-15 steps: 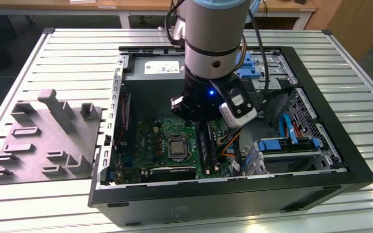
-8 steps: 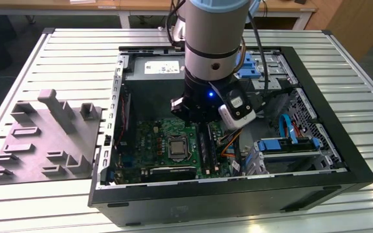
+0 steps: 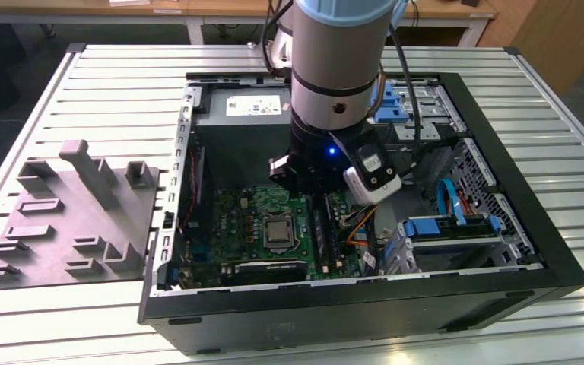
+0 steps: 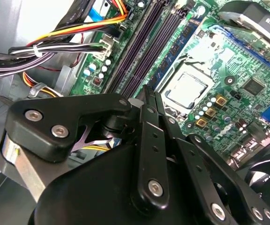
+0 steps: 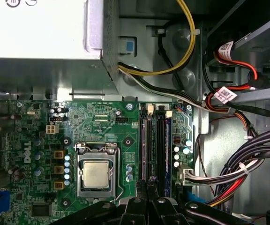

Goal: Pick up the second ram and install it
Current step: 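Insert the second ram into the second slot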

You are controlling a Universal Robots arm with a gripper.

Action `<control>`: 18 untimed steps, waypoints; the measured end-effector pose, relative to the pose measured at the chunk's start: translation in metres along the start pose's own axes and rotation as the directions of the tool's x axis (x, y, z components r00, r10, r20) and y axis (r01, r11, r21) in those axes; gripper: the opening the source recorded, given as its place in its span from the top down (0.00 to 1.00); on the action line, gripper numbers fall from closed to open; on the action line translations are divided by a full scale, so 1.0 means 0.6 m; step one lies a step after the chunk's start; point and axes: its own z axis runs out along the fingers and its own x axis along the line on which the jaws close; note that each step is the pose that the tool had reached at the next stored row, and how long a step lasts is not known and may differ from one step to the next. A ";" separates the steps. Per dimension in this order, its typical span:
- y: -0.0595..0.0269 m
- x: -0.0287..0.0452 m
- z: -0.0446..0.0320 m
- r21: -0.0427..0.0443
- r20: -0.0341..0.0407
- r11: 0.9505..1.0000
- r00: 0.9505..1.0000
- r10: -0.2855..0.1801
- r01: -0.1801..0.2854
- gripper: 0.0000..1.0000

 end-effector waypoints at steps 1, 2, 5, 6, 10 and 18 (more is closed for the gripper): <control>0.000 0.000 0.001 0.000 0.000 1.000 1.000 -0.001 0.001 0.88; 0.000 0.000 0.002 0.000 0.000 1.000 1.000 -0.001 0.001 0.88; 0.000 0.000 0.003 0.000 0.000 1.000 1.000 -0.002 0.002 0.88; 0.000 0.000 0.003 0.000 0.000 1.000 1.000 -0.002 0.002 0.88; 0.000 0.000 0.005 0.000 0.000 1.000 1.000 -0.002 0.002 0.88; 0.000 -0.002 0.014 0.000 0.000 1.000 1.000 -0.001 0.001 0.88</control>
